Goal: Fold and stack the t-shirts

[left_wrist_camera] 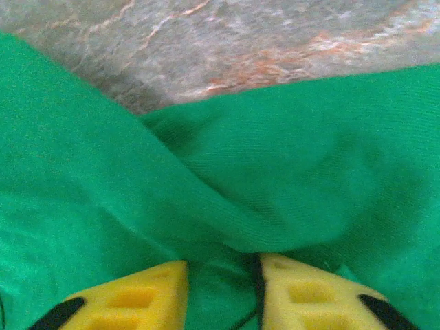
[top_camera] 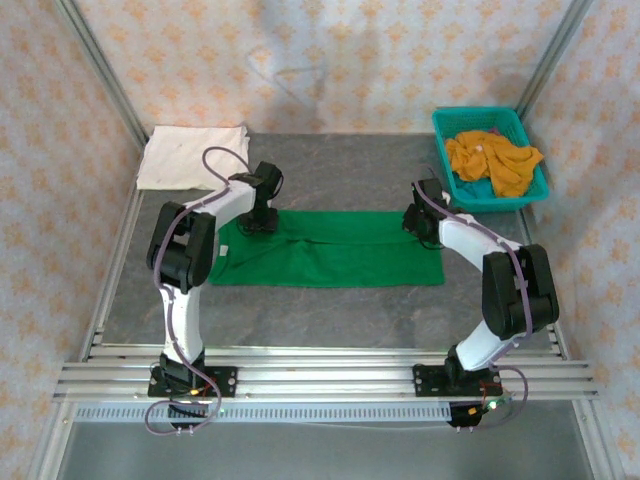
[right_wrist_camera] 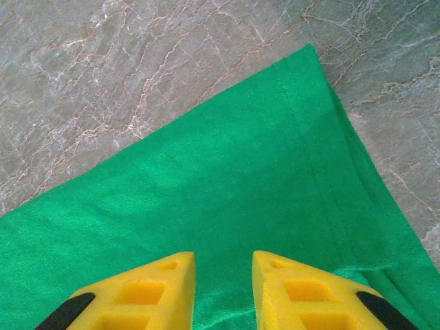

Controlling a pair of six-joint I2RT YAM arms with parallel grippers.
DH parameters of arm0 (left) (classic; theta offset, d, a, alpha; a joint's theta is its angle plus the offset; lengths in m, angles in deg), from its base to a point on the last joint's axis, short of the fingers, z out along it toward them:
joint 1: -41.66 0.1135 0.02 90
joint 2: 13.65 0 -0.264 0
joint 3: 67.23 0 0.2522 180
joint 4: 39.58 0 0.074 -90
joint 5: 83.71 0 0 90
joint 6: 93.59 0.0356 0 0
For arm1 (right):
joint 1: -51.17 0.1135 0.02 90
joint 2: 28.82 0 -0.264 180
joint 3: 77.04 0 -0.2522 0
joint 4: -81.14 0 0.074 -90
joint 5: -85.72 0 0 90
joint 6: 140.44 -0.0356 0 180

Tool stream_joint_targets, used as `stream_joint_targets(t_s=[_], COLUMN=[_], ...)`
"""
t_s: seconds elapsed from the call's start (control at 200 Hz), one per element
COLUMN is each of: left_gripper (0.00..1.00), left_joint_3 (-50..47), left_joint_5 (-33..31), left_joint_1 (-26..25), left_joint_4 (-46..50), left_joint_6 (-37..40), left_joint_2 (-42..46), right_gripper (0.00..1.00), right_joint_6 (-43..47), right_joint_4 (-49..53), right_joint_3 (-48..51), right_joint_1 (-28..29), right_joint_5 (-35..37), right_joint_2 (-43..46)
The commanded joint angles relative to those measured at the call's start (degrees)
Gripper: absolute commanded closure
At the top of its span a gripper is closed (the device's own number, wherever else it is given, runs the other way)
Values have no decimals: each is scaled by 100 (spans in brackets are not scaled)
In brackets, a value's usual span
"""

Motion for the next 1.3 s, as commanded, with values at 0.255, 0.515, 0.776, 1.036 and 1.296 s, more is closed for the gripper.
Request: stream_joint_targets(t_s=[0.255, 0.515, 0.776, 1.036, 1.296], left_gripper=[100, 100, 100, 80, 63], left_joint_3=[-759, -1080, -871, -858, -877], left_joint_5=[-289, -157, -460, -156, -317], left_joint_1=[-170, -198, -198, -204, -207], left_joint_4=[54, 78, 260, 392, 444], left_joint_6=[-172, -297, -141, -133, -260], left_joint_2=[1471, 1959, 1830, 1943, 1792], right_gripper=[71, 71, 71, 70, 69], right_joint_6=[101, 67, 103, 128, 121], right_joint_4=[57, 59, 95, 87, 98], right_joint_3=[-178, -196, -147, -73, -125], right_joint_1=[47, 67, 75, 70, 70], right_joint_5=[129, 102, 137, 236, 155], right_joint_2=[-196, -201, -136, -54, -137])
